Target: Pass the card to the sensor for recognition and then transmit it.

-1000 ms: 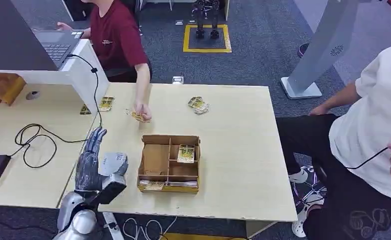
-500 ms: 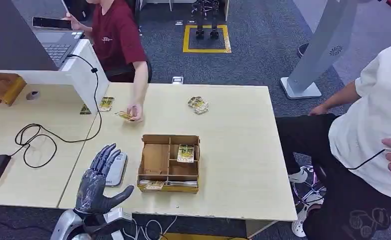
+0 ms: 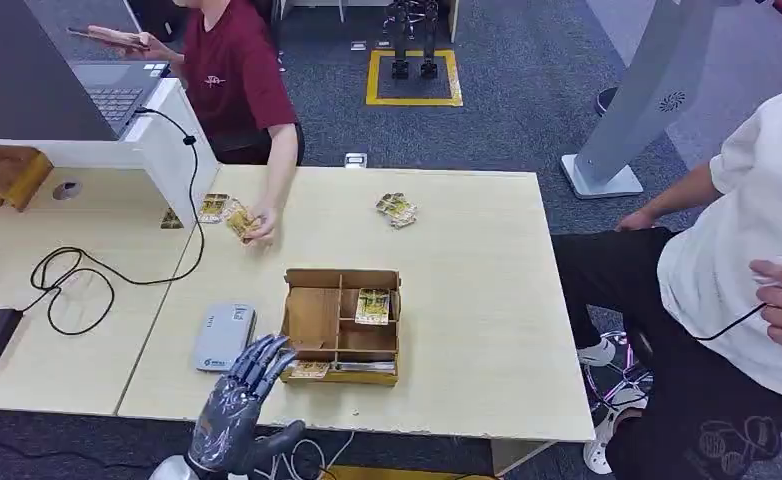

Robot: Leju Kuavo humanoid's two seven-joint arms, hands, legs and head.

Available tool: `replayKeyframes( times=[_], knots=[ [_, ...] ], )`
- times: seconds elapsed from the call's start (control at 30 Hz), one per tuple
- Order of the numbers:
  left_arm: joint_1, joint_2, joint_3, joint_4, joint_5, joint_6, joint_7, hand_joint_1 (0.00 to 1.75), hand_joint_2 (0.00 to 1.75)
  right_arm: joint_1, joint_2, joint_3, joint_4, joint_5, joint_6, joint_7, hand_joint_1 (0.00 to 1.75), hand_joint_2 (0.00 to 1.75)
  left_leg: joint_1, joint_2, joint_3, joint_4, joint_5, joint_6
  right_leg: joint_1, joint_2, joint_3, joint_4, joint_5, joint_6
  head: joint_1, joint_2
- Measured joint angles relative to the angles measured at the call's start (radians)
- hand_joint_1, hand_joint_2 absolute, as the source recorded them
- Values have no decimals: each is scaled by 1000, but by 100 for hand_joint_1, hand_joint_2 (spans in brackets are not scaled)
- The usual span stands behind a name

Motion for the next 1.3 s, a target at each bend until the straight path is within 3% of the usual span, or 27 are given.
replayKeyframes(
  times=[0.1, 0.3, 0.57, 1.3],
  knots=[
    [-6, 4, -35, 6, -16, 9, 8, 0, 175, 0, 0, -4, 0, 9, -2, 0, 0, 175, 0, 0, 0, 0, 0, 0, 0, 0, 0, 0, 0, 0, 0, 0],
    [-46, -29, -75, 68, -181, 129, 111, 0, 175, -1, 0, -5, 0, 22, -2, 10, 0, 175, 0, 0, 0, 0, 1, 1, 0, 0, 0, 0, 0, 0, 0, 0],
    [-103, -102, -68, 147, -400, 137, 221, 0, 175, -1, 0, -7, 0, 45, -2, 19, 0, 175, 0, 0, -1, 0, 1, 1, 0, 0, 0, 0, 1, 1, 0, 0],
    [-158, -196, 65, 272, -419, 138, 232, 0, 175, -1, 0, -30, 0, 81, 1, 27, 0, 175, 0, 0, -1, 0, 1, 1, 0, 0, 0, 0, 1, 1, 0, 0]
  ],
)
